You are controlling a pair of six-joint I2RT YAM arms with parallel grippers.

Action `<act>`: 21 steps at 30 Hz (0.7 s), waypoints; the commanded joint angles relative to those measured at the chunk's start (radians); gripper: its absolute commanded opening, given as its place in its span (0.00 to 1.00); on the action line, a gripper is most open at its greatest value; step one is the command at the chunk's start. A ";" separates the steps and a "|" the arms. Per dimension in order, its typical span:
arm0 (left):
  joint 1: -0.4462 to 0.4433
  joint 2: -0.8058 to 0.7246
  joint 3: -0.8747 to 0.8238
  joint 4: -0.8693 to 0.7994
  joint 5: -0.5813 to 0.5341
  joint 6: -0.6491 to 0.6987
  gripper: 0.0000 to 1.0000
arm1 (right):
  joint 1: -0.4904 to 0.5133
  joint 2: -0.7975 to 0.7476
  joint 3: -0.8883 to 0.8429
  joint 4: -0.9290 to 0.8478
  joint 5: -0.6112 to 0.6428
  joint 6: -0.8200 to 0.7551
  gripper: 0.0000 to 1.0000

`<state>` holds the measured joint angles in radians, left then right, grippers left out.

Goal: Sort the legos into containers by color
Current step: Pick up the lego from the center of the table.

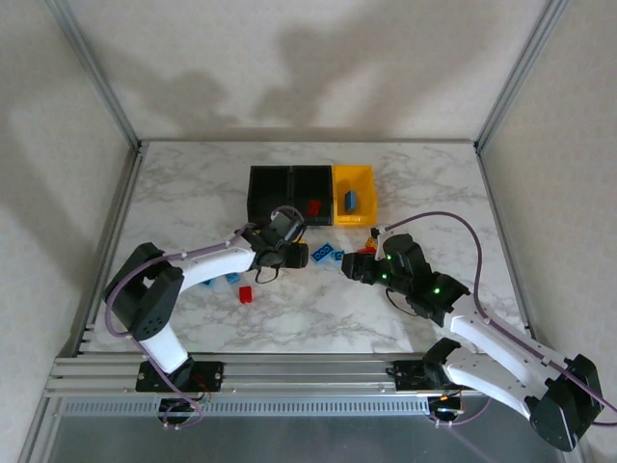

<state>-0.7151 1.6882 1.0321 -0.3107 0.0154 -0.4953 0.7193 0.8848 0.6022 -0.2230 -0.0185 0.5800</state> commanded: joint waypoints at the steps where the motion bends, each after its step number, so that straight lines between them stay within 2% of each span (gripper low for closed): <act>1: -0.009 0.040 0.058 0.009 -0.010 0.041 0.60 | 0.008 -0.017 -0.012 -0.024 0.022 -0.006 0.59; 12: -0.012 0.147 0.097 0.007 -0.037 0.049 0.55 | 0.008 -0.027 -0.018 -0.024 0.020 -0.009 0.59; 15: -0.012 0.164 0.098 0.016 -0.043 0.050 0.49 | 0.008 -0.031 -0.021 -0.027 0.022 -0.007 0.59; 21: -0.014 0.153 0.103 0.004 -0.037 0.049 0.30 | 0.008 -0.042 -0.028 -0.035 0.027 -0.005 0.59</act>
<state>-0.7189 1.8465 1.1164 -0.2951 -0.0040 -0.4603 0.7189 0.8612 0.5880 -0.2474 -0.0181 0.5800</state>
